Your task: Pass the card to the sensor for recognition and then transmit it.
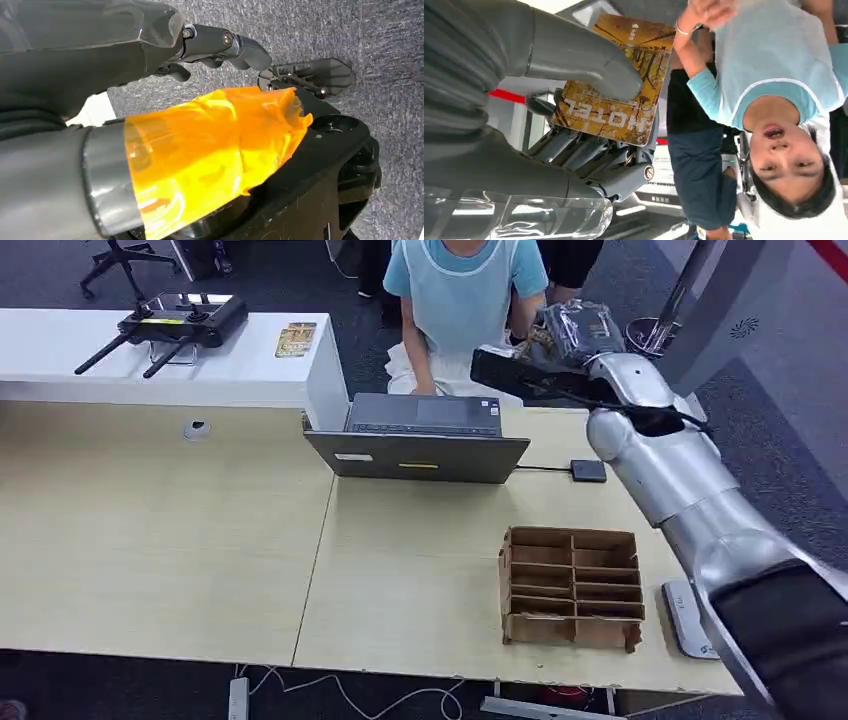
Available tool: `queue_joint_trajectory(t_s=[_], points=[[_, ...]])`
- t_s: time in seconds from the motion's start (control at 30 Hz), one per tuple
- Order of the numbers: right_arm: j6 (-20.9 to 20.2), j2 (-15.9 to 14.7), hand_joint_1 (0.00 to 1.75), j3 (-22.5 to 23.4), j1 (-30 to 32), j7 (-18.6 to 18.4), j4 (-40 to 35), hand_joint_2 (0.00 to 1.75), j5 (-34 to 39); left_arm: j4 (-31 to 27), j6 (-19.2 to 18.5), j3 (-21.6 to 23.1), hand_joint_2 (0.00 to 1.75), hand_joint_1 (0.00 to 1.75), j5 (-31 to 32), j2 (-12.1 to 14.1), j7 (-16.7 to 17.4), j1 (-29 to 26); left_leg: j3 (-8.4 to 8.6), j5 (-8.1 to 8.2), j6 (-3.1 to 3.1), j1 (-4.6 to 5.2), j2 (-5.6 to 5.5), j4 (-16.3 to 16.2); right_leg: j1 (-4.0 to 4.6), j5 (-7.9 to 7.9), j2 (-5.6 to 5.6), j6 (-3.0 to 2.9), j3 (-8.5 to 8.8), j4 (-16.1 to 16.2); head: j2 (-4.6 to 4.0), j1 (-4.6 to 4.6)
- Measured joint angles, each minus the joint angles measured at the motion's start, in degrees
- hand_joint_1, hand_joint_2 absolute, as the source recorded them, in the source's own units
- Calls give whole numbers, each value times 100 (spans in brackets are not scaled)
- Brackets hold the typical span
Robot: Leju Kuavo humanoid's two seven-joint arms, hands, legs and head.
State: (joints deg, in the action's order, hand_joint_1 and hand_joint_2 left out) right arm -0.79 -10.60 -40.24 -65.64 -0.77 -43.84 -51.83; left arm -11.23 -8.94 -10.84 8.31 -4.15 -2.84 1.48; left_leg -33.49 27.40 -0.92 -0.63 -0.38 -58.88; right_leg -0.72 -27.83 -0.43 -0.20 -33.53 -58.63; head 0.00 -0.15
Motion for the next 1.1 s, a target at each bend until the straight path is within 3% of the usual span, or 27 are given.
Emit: queue_joint_trajectory(t_s=[0.27, 0.47, 1.1], points=[[374, 282, 175, -172, -120, -135, 479, 175, -238, 0, -7, 2, 0, 0, 26, 2, 70, 9, -1, 0, -1, 0, 0, 0, 1, 0, 0, 0, 1, 0, 2, 0], [382, 441, 175, -186, -147, -124, 775, 175, -279, 0, -15, 2, 0, 0, 26, 0, 70, 14, -1, 0, 0, 1, 1, 0, 0, 0, -1, 0, 1, 1, 2, 2], [439, 500, 175, -186, -225, -109, 1080, 175, -347, 0, -31, 0, 0, 0, 22, 0, 68, 8, -1, 0, -1, 0, 1, 0, 0, 0, -1, 0, 1, 0, 2, 0]])
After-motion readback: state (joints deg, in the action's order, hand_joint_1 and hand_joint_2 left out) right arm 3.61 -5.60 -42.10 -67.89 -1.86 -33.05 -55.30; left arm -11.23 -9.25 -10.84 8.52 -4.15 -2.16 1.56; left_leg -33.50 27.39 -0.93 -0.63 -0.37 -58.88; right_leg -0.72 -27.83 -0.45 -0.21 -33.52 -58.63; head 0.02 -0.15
